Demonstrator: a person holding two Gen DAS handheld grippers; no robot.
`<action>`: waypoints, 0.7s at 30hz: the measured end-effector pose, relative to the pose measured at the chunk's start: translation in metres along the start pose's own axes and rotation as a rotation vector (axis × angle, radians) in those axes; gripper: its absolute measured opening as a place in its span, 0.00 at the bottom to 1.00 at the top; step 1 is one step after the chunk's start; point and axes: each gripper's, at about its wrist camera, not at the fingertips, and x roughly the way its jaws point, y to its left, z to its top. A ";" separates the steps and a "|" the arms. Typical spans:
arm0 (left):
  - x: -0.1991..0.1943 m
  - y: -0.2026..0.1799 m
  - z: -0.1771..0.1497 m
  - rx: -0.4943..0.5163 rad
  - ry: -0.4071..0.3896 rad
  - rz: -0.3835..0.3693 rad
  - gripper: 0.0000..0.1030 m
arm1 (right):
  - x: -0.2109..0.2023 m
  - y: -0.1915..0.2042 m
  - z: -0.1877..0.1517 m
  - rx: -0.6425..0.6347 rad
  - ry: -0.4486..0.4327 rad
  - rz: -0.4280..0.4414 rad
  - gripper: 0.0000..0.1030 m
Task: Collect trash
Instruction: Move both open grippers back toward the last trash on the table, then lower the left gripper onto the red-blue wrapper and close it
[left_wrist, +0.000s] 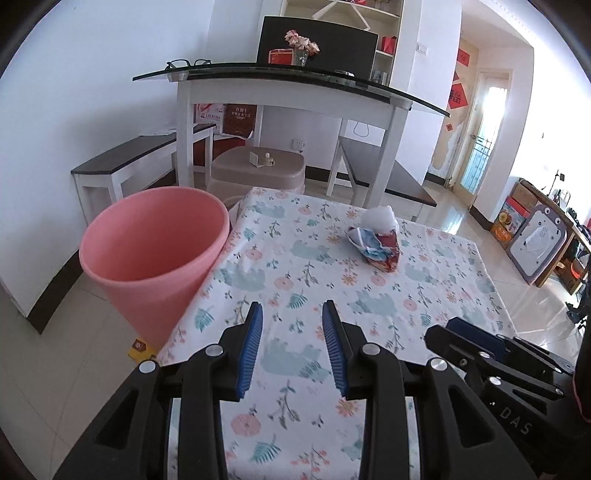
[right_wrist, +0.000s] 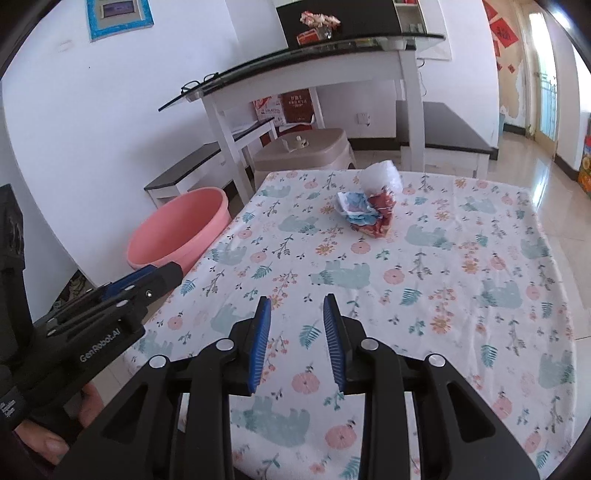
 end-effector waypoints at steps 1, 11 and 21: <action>-0.002 -0.002 -0.001 0.001 0.001 -0.005 0.32 | -0.005 -0.001 -0.002 -0.001 -0.009 -0.004 0.29; -0.018 -0.023 -0.009 0.029 0.017 -0.023 0.32 | -0.048 0.001 -0.016 -0.045 -0.086 -0.007 0.29; -0.018 -0.047 -0.013 0.050 0.072 -0.024 0.32 | -0.069 -0.014 -0.025 -0.024 -0.118 0.082 0.29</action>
